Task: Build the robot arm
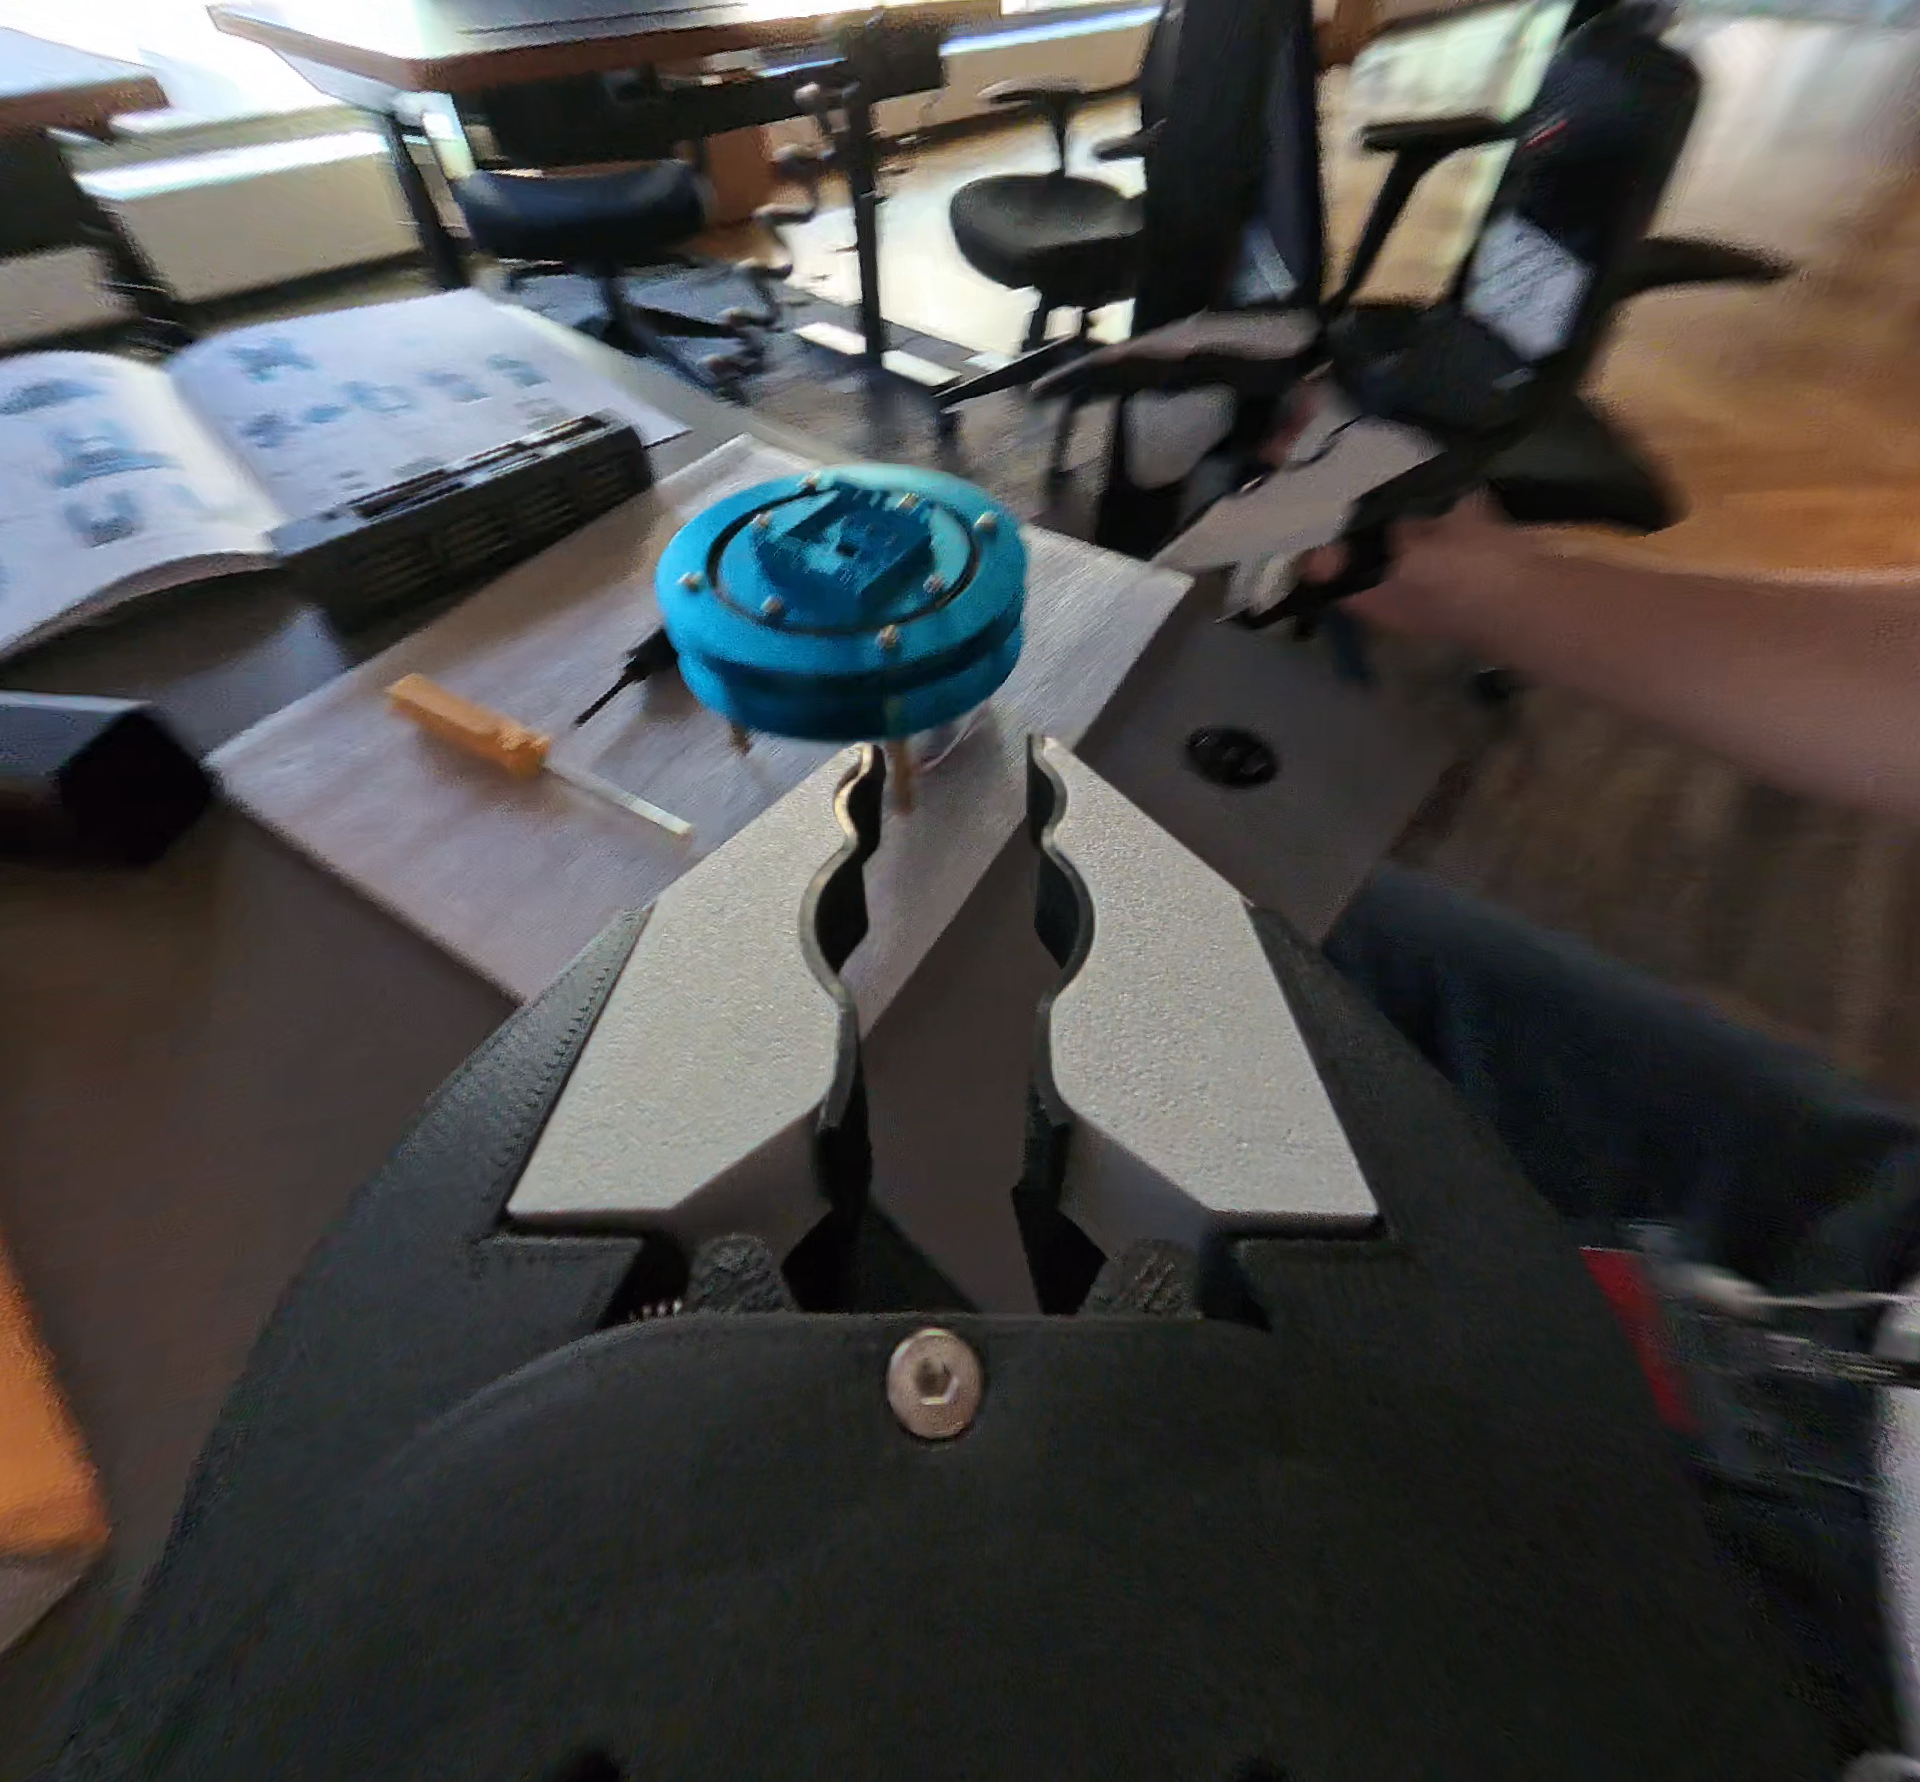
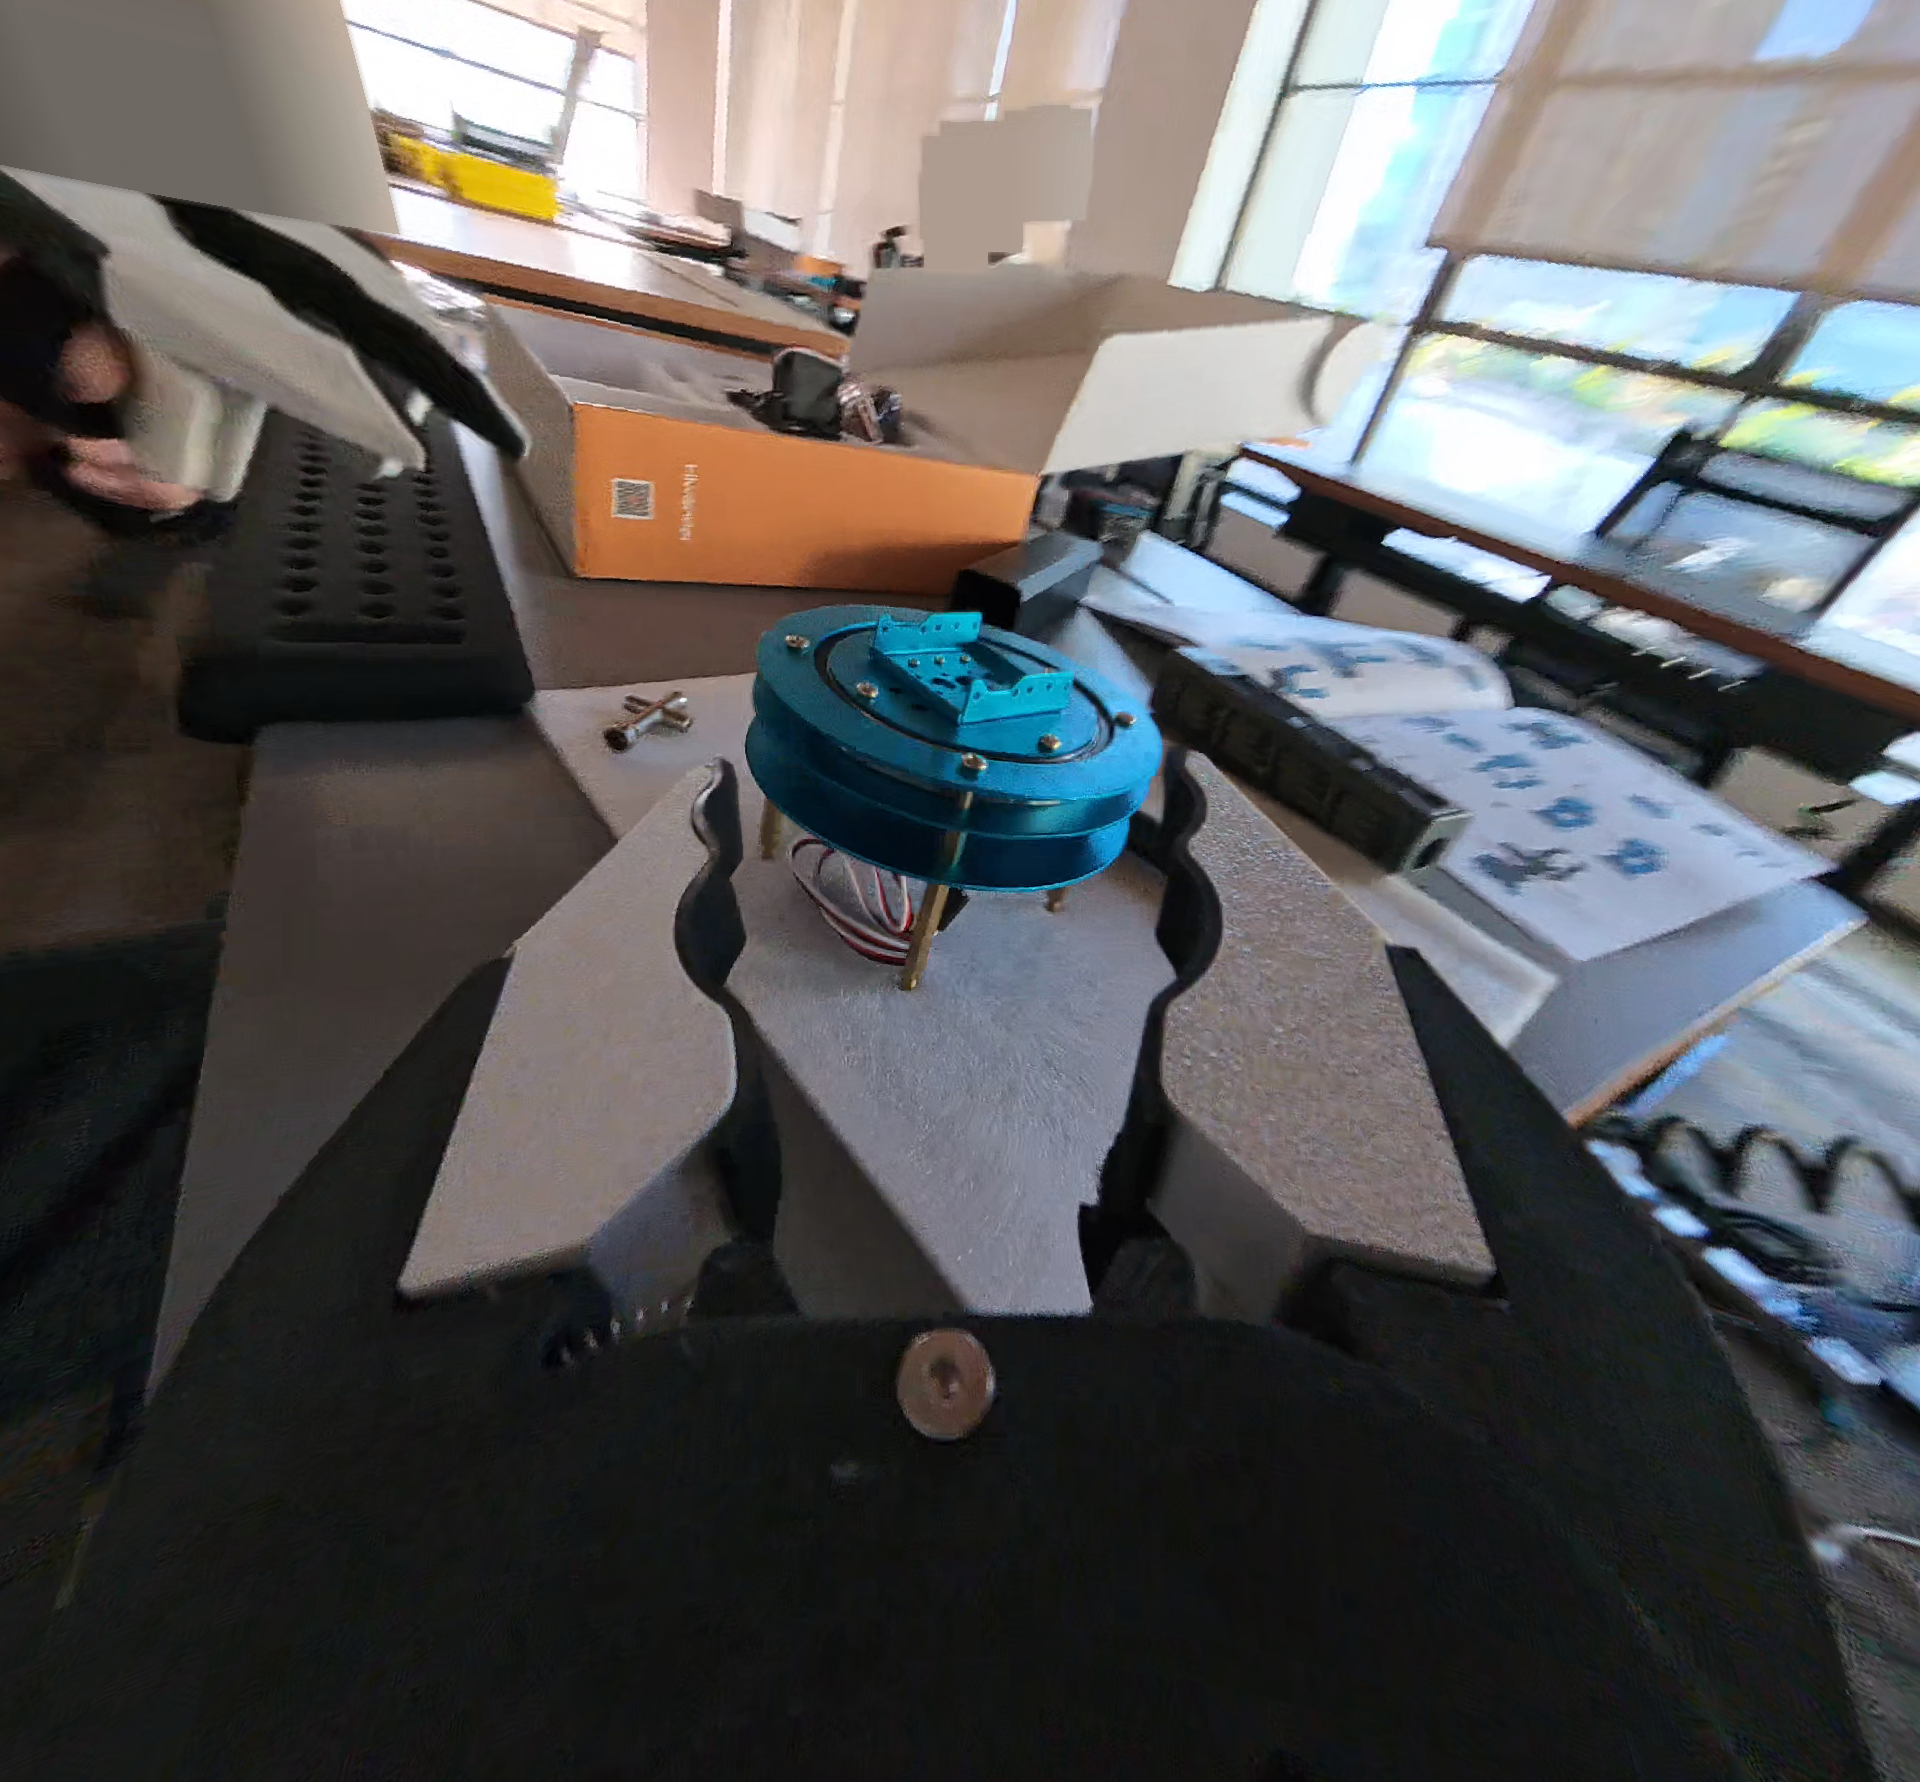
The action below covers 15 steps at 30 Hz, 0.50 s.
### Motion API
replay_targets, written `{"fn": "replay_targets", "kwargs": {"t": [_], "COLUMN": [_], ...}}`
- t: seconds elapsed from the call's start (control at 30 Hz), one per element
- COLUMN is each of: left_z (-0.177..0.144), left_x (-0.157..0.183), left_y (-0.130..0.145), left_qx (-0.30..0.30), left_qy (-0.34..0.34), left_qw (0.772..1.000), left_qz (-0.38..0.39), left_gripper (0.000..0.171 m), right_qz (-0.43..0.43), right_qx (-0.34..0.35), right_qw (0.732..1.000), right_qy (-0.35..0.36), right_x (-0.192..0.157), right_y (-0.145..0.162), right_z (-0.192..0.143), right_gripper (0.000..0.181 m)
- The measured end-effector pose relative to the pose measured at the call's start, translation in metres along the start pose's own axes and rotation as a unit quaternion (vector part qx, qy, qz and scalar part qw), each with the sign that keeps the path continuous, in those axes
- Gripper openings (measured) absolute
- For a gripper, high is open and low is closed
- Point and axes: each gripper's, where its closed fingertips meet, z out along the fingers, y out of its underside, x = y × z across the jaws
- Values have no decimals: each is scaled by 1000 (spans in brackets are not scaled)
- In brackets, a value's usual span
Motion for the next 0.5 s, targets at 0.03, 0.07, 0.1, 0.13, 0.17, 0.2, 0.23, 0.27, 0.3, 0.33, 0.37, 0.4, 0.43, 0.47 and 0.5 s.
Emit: {"fn": "replay_targets", "kwargs": {"t": [0.03,0.07,0.1,0.13,0.17,0.2,0.23,0.27,0.3,0.33,0.37,0.4,0.43,0.47,0.5], "left_z": [-3,-5,-5,-3,1,6,11,18,24,30,36,42,49,56,63], "left_x": [3,9,13,14,11,5,0,-4,-10,-17,-21,-22,-24,-28,-33], "left_y": [7,12,16,20,24,26,26,26,24,23,21,19,19,21,24], "left_qx": [0,0,-6,-18,-34,-49,-58,-65,-74,-84,-92,-97,-103,-112,-122], "left_qy": [-9,-4,4,6,-2,-17,-30,-43,-60,-76,-82,-80,-77,-76,-75], "left_qw": [1000,1000,999,998,995,989,983,975,965,954,943,934,924,911,897], "left_qz": [13,23,38,62,97,135,170,206,244,279,308,333,361,390,417], "left_gripper": [27,27,28,30,34,36,39,41,41,42,44,45,47,47,48], "right_qz": [-35,-84,-139,-188,-224,-248,-260,-265,-268,-278,-299,-330,-363,-390,-411], "right_qx": [1,-8,-27,-49,-67,-78,-83,-84,-86,-94,-107,-123,-133,-142,-151], "right_qw": [999,996,989,980,971,964,959,958,956,953,946,935,921,909,898], "right_qy": [16,29,39,46,52,60,69,73,77,77,62,50,44,37,40], "right_x": [-6,-12,-16,-19,-21,-21,-20,-20,-20,-21,-26,-31,-34,-36,-34], "right_y": [-5,-7,-6,-3,-1,1,1,2,2,2,6,10,15,20,25], "right_z": [-5,-8,-9,-9,-9,-7,-4,1,7,15,23,31,38,43,47], "right_gripper": [80,80,79,77,74,71,68,64,61,62,63,63,64,63,62]}}
